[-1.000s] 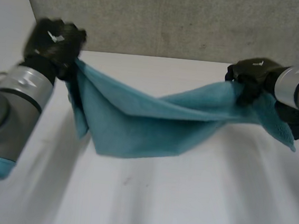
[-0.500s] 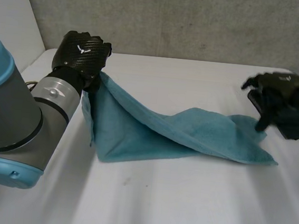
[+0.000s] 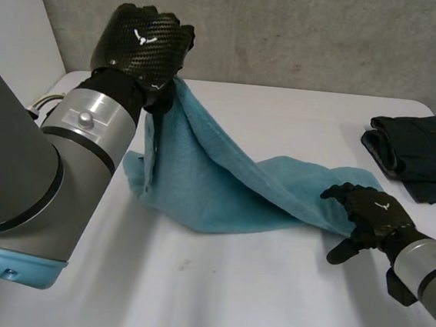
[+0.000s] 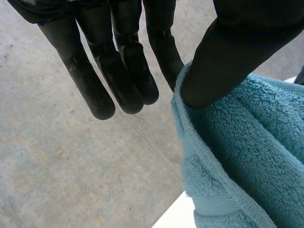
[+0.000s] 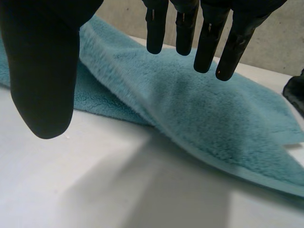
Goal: Fold the laundry.
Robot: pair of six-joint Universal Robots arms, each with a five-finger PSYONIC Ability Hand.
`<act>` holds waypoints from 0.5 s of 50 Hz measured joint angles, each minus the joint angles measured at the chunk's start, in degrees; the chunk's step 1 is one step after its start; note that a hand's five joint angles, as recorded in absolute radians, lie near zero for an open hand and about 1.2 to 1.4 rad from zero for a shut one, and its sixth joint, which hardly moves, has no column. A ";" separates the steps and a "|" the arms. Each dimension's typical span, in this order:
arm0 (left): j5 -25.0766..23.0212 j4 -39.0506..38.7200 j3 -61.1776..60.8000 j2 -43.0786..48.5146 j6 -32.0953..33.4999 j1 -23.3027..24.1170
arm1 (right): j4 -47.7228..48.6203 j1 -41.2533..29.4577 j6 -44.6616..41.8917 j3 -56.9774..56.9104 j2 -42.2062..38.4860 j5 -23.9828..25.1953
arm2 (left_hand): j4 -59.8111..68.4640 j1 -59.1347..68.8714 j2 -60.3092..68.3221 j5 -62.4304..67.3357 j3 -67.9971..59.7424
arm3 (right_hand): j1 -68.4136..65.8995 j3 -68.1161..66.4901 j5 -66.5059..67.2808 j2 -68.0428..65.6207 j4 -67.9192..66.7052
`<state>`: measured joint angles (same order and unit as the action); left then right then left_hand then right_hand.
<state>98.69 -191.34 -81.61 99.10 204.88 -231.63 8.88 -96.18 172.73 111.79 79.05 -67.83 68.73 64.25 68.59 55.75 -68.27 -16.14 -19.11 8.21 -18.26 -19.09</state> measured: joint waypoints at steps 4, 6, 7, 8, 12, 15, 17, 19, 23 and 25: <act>1.15 0.39 1.15 -0.59 -0.04 0.91 | 5.69 -1.93 2.54 0.05 -2.92 -1.01 | 0.00 0.00 0.00 0.00 0.00 | -0.06 0.00 0.11 -0.09 0.00; 1.46 0.55 1.45 -0.91 -0.10 1.33 | 7.83 -2.68 2.75 -0.21 -3.92 -1.81 | 0.00 0.00 0.00 0.00 0.00 | -0.11 -0.08 0.55 -0.08 -0.06; 1.58 0.62 1.56 -1.12 -0.16 1.52 | 8.77 -3.03 2.80 -0.38 -4.47 -2.25 | 0.00 0.00 0.00 0.00 0.00 | -0.12 -0.11 0.67 -0.08 -0.10; 1.64 0.66 1.61 -1.26 -0.20 1.61 | 9.23 -3.20 2.81 -0.51 -4.74 -2.49 | 0.00 0.00 0.00 0.00 0.00 | -0.12 -0.11 0.78 -0.09 -0.12; 1.84 0.83 1.80 -2.35 -0.80 1.96 | 11.83 -4.88 2.76 -2.03 -7.26 -4.56 | 0.00 0.00 0.00 0.00 0.00 | -0.91 -0.77 1.58 -0.58 -0.78; 1.87 1.01 1.84 -3.21 -1.63 2.00 | 12.97 -6.23 2.58 -4.06 -9.54 -6.70 | 0.00 0.00 0.00 -0.01 0.00 | -5.64 -6.35 6.29 -6.52 -5.93; 1.88 1.10 1.83 -3.61 -2.13 1.94 | 13.44 -6.74 2.42 -5.27 -10.74 -7.99 | 0.00 0.00 0.00 0.00 0.00 | -9.32 -10.59 10.33 -11.21 -10.23; 1.88 1.22 1.78 -4.23 -2.93 1.78 | 14.17 -7.19 2.14 -7.09 -12.34 -9.83 | 0.00 0.00 0.00 0.00 0.00 | -20.87 -23.10 22.84 -24.16 -23.09; 1.87 1.39 1.50 -5.00 -4.03 1.37 | 14.56 -7.16 1.37 -9.58 -13.51 -11.58 | 0.00 0.00 0.00 0.00 0.00 | -39.75 -47.00 46.81 -48.32 -47.01; 1.85 1.53 1.30 -5.25 -4.34 1.06 | 14.33 -7.01 0.49 -10.55 -13.31 -11.86 | 0.00 0.00 0.00 0.00 0.00 | -40.09 -48.52 48.30 -49.06 -48.69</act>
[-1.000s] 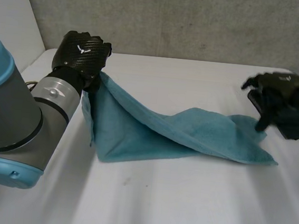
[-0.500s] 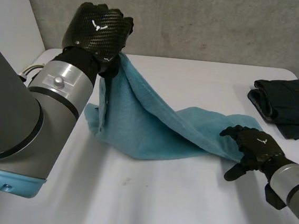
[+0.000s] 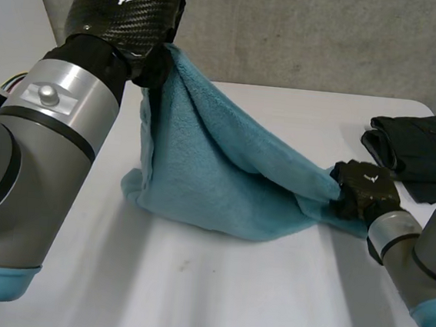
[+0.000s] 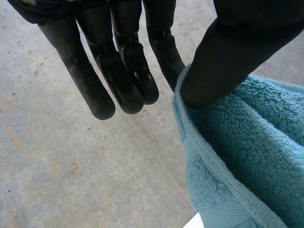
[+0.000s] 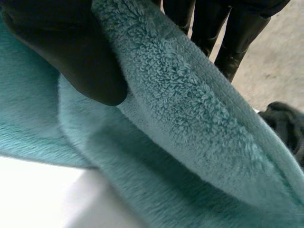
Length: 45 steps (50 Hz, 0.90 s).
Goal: Fold the laundry.
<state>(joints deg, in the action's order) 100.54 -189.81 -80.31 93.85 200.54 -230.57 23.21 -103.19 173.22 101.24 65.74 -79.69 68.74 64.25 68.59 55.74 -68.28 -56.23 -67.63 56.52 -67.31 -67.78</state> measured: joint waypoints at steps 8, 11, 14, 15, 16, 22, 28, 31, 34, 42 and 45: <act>-0.19 2.40 -1.50 -0.22 -0.10 -3.31 | -9.61 1.59 -13.17 -5.80 10.94 2.18 | 0.00 0.00 0.00 0.00 0.00 | 0.00 -0.08 0.18 0.00 -0.25; -0.41 4.95 -2.59 -0.17 0.03 -6.02 | -22.34 3.20 -22.95 -11.97 17.97 4.16 | 0.00 0.00 0.00 0.00 0.00 | 0.00 -0.08 0.18 0.00 -0.25; -0.64 7.64 -3.77 -0.02 0.10 -8.30 | -37.12 4.49 -29.84 -20.19 22.11 5.63 | 0.00 0.00 0.00 0.00 0.00 | 0.00 -0.08 0.18 0.00 -0.26; -0.67 8.33 -4.08 0.06 0.11 -8.79 | -40.79 4.74 -30.94 -22.36 22.63 5.94 | 0.00 0.00 0.00 0.00 0.00 | 0.00 -0.07 0.18 0.00 -0.26; -0.72 9.01 -4.39 0.15 0.12 -9.18 | -43.89 4.92 -31.72 -24.25 22.89 6.17 | 0.00 0.00 0.00 0.00 0.00 | 0.00 -0.08 0.18 0.00 -0.26; -0.94 12.26 -6.19 1.28 0.13 -10.30 | -58.58 5.50 -34.24 -33.65 21.01 6.95 | 0.00 0.00 0.00 0.00 0.00 | 0.00 -0.08 0.18 0.00 -0.26; -1.04 12.89 -6.02 7.30 0.36 -10.68 | -63.18 4.34 -37.72 -37.18 13.14 6.17 | 0.00 0.00 0.00 0.00 0.00 | 0.00 -0.08 0.18 0.00 -0.26; -1.07 12.30 -4.08 11.68 0.82 -11.25 | -62.60 2.89 -39.23 -38.19 8.85 5.46 | 0.00 0.00 0.00 0.00 0.00 | 0.00 -0.08 0.18 0.00 -0.26; -1.12 10.93 0.09 16.14 1.84 -11.91 | -60.28 1.03 -39.95 -41.45 4.00 3.85 | 0.00 0.00 0.00 0.00 0.00 | 0.00 -0.08 0.18 0.00 -0.26; -1.21 3.81 19.04 23.88 5.86 -13.22 | -45.05 -2.69 -39.93 -58.97 -6.51 -2.20 | 0.01 0.00 0.03 0.00 -0.05 | 0.00 -0.08 0.18 0.00 -0.26; -1.19 -1.68 28.14 24.96 7.17 -14.31 | -32.55 -3.60 -39.65 -67.55 -9.17 -3.98 | 0.01 0.00 0.03 0.00 -0.05 | 0.00 -0.09 0.18 0.00 -0.26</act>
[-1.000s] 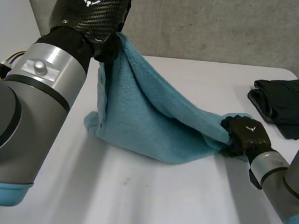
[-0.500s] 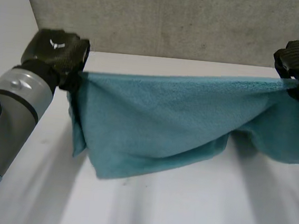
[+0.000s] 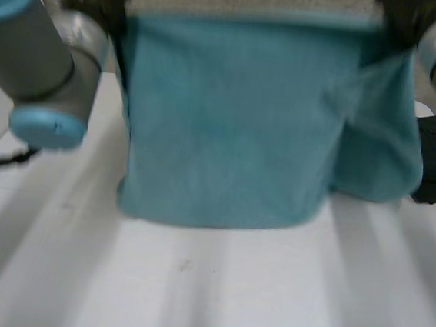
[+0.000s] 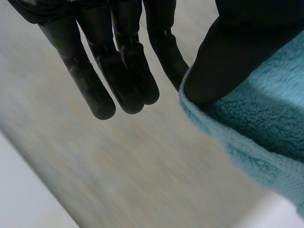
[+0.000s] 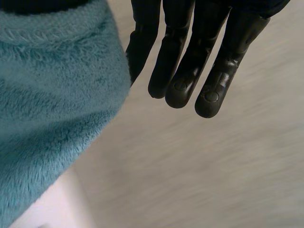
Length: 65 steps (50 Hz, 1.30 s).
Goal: Fold the laundry.
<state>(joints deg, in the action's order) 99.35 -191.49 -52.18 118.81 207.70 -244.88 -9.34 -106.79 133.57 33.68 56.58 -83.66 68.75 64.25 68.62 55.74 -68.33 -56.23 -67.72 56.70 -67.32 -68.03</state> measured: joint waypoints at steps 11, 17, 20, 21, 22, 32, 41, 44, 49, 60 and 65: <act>0.18 -17.01 2.06 -6.50 0.28 -2.51 | 27.21 -0.38 0.79 4.03 5.27 0.70 | 0.00 0.00 0.00 0.00 0.00 | 0.00 0.00 0.00 0.00 0.00; -0.41 -16.47 -10.38 -10.93 0.09 -3.00 | 22.31 -0.28 1.28 17.03 8.96 3.10 | 0.00 0.00 0.00 0.00 0.00 | 0.00 0.00 0.00 0.00 0.00; -1.22 -15.40 -16.95 -11.67 0.12 -3.20 | 18.64 -0.26 1.34 22.90 9.77 3.75 | 0.00 0.00 0.00 0.00 0.00 | 0.00 0.01 0.00 0.00 0.00; -1.66 -14.79 -20.01 -11.81 0.15 -3.27 | 18.13 -0.27 1.34 23.72 9.85 3.82 | 0.00 0.00 0.00 0.00 0.00 | 0.00 0.00 0.00 0.00 0.00; -2.03 -14.23 -22.55 -11.85 0.17 -3.32 | 15.71 -0.27 1.33 27.43 10.09 4.22 | 0.01 0.00 0.00 0.00 0.00 | 0.00 0.00 0.00 0.00 0.00; -3.72 -9.64 -39.61 -9.92 0.33 -3.58 | 8.68 0.01 1.51 43.20 7.23 8.70 | 0.00 0.00 0.00 0.00 0.00 | 0.00 0.00 0.02 0.00 -0.01; -3.38 -7.63 -45.64 -7.93 0.57 -4.27 | 9.23 1.78 8.59 49.99 4.38 11.06 | 0.00 0.00 0.00 0.00 0.00 | 5.08 7.23 -6.05 6.85 7.57; -3.36 -7.43 -46.76 -8.55 0.38 -4.51 | 10.58 4.28 15.88 52.03 4.84 11.06 | 0.00 0.00 0.00 0.00 0.00 | 20.86 26.43 -24.74 26.73 26.62; -3.37 -7.36 -48.03 -9.71 -0.07 -5.00 | 13.28 8.57 27.93 55.81 5.81 11.08 | 0.01 0.00 0.00 0.00 0.00 | 28.30 35.95 -34.83 35.23 36.21; -3.38 -7.49 -48.50 -10.18 -0.29 -5.53 | 15.47 15.53 44.11 63.24 6.49 13.40 | 0.00 0.00 0.00 0.00 0.00 | 30.37 38.40 -38.54 37.77 38.95; -3.31 -7.51 -48.09 -10.17 -0.29 -6.05 | 15.47 15.88 46.79 64.59 7.10 14.51 | 0.00 0.00 0.00 0.00 0.00 | 26.91 33.88 -33.40 33.42 34.25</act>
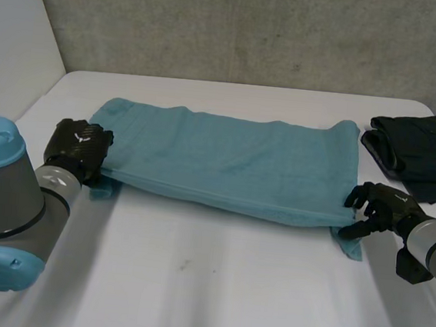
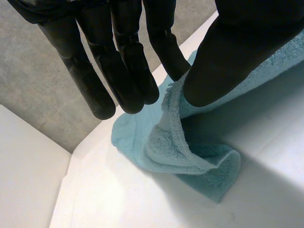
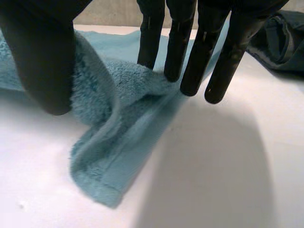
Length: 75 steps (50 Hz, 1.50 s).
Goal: Fold the laundry.
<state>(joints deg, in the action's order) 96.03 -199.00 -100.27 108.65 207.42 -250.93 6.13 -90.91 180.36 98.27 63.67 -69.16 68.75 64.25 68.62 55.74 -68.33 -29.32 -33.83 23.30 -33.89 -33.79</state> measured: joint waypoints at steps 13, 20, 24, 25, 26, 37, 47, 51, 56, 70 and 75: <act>-0.59 0.06 -0.81 1.42 -0.17 -1.52 | -0.31 -0.41 -7.69 0.09 5.15 1.96 | -37.46 -34.61 -37.12 -34.49 36.58 | -27.12 -33.90 33.30 -33.49 -34.29; -0.75 0.18 0.13 5.19 -2.05 -2.97 | -0.67 -0.65 -15.10 0.31 10.83 1.97 | -41.97 -37.04 -41.29 -39.24 40.88 | -27.12 -33.90 33.30 -33.49 -34.29; -2.10 0.85 0.47 6.12 -3.83 -3.89 | -0.67 -0.70 -15.85 0.76 11.89 1.85 | -41.97 -37.04 -41.29 -39.24 40.88 | -27.12 -33.90 33.30 -33.49 -34.29; -2.10 0.85 0.47 6.12 -3.83 -3.89 | -0.67 -0.70 -15.85 0.76 11.89 1.85 | -41.97 -37.04 -41.29 -39.24 40.88 | -27.12 -33.90 33.30 -33.49 -34.29; -2.96 1.40 0.46 6.17 -4.65 -4.12 | -0.65 -0.72 -15.84 0.95 11.99 1.84 | -41.97 -37.04 -41.29 -39.24 40.88 | -27.12 -33.90 33.30 -33.49 -34.29; -9.46 5.01 -0.91 1.90 -10.40 -4.79 | -0.15 -0.32 -15.47 0.94 11.81 1.58 | -44.06 -38.47 -43.32 -41.24 42.98 | -27.12 -33.90 33.31 -33.49 -34.29; -11.66 6.40 -0.73 3.88 -10.99 -4.98 | -0.16 -0.51 -15.05 0.84 11.74 1.72 | -45.24 -39.26 -44.59 -42.53 43.98 | -27.12 -33.90 33.30 -33.49 -34.29; -11.45 6.24 0.78 5.79 -10.88 -5.02 | -0.17 -0.58 -14.84 0.93 11.73 1.86 | -45.24 -39.26 -44.59 -42.53 43.98 | -27.12 -33.90 33.30 -33.49 -34.29; -11.24 5.85 3.29 8.64 -10.76 -5.16 | -0.13 -0.38 -14.69 0.94 11.73 1.87 | -45.15 -39.26 -44.54 -42.38 43.98 | -27.12 -33.90 33.30 -33.49 -34.29; -11.03 5.41 6.45 12.79 -7.82 -5.31 | 0.09 -0.05 -14.59 0.86 11.81 1.57 | -38.39 -33.92 -38.58 -35.29 38.24 | -27.12 -33.90 33.31 -33.49 -34.29; -7.99 3.79 7.14 13.26 -5.86 -6.14 | 0.53 -0.09 -14.53 0.74 11.83 1.55 | -27.21 -21.31 -27.12 -24.78 26.94 | -27.12 -33.90 33.30 -33.49 -34.29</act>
<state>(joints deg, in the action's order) 88.04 -195.21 -93.13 121.91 201.56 -257.07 6.66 -91.00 165.82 99.01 75.50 -67.61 41.54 42.93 41.50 30.95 -41.39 -56.43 -67.73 56.60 -67.38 -68.08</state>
